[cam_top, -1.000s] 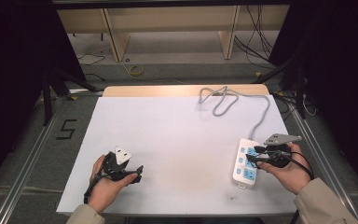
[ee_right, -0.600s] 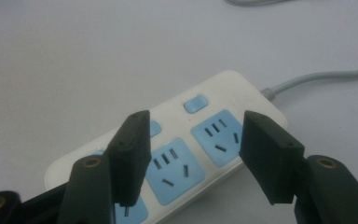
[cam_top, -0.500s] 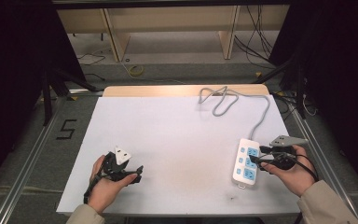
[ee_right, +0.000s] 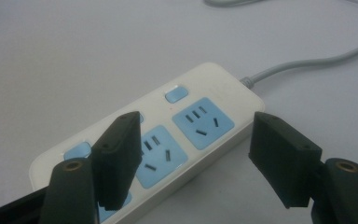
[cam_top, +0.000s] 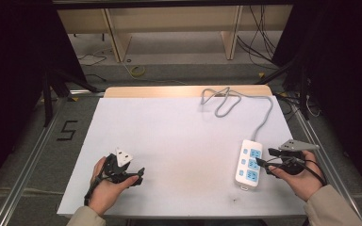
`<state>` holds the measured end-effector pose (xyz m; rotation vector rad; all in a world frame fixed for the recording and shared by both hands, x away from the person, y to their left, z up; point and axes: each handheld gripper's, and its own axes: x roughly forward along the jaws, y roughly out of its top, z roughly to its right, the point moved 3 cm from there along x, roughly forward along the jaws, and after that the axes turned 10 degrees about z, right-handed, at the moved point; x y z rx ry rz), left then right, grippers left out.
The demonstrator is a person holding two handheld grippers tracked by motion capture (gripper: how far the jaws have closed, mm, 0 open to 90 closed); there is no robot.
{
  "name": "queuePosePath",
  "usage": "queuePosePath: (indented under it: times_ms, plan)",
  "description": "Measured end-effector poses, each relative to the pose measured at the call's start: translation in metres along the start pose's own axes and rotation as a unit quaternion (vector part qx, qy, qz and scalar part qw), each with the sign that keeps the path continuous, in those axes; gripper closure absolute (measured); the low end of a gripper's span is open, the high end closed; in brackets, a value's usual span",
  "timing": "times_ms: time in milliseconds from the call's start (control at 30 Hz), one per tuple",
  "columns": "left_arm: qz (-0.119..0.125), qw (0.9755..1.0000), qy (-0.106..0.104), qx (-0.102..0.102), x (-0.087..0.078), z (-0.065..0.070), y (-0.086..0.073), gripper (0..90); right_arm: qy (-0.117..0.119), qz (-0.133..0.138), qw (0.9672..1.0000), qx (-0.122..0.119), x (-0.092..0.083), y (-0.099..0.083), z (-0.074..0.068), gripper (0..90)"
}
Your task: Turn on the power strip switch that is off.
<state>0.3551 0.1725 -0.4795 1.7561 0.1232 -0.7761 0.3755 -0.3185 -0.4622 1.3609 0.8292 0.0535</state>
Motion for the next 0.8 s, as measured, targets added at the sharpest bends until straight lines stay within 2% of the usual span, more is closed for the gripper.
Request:
queuePosePath:
  times_ms: [600,800]
  plan:
    - [0.0,1.0,-0.005,0.005,0.0019,0.0035,0.0018,16.7,-0.013,0.022,0.9996,0.012,-0.0034,-0.0033,0.0026,33.3]
    - [0.005,0.9998,-0.014,-0.01,0.0023,0.0078,0.0051,17.3,-0.017,0.026,0.9994,0.014,-0.0038,-0.003,0.0046,33.3]
